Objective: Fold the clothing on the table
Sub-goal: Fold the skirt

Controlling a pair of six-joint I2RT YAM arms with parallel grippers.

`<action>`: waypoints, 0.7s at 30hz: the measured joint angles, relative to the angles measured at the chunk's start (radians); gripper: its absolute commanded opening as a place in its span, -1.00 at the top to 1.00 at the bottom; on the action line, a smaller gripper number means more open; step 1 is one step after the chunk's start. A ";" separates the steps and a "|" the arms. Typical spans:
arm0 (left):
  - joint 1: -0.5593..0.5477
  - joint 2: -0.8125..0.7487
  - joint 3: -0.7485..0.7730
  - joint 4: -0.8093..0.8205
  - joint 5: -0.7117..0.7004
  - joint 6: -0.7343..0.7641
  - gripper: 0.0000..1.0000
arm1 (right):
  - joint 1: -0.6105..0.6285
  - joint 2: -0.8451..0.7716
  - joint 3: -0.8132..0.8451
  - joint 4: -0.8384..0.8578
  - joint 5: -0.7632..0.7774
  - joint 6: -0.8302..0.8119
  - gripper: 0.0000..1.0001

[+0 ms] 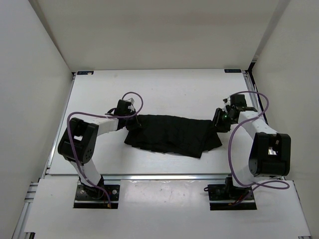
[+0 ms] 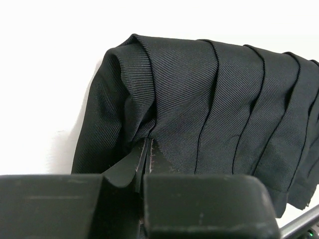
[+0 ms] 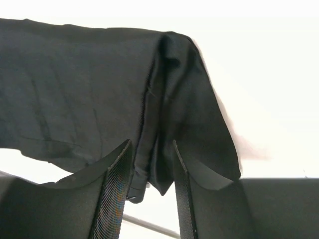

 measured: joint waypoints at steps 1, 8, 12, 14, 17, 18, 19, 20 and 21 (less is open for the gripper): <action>0.002 0.001 0.005 -0.007 -0.008 0.006 1.00 | 0.000 0.004 0.000 0.011 -0.015 0.001 0.13; 0.011 0.002 0.019 -0.031 -0.026 0.018 1.00 | 0.027 0.104 0.002 0.087 -0.073 0.024 0.17; 0.010 0.004 0.027 -0.043 -0.029 0.026 1.00 | 0.039 0.160 0.026 0.108 -0.092 0.028 0.54; 0.011 0.004 0.027 -0.045 -0.029 0.026 1.00 | 0.043 0.185 0.051 0.114 -0.099 0.031 0.91; 0.011 0.004 0.027 -0.045 -0.030 0.026 1.00 | 0.050 0.211 0.089 0.117 -0.097 0.032 1.00; 0.011 0.004 0.027 -0.045 -0.030 0.026 1.00 | 0.051 0.212 0.099 0.116 -0.095 0.033 1.00; 0.011 0.004 0.027 -0.045 -0.030 0.027 1.00 | 0.051 0.211 0.109 0.115 -0.094 0.034 1.00; 0.011 0.004 0.027 -0.046 -0.030 0.027 1.00 | 0.053 0.207 0.117 0.113 -0.091 0.035 1.00; 0.011 0.004 0.027 -0.046 -0.030 0.028 1.00 | 0.053 0.200 0.126 0.110 -0.087 0.036 0.99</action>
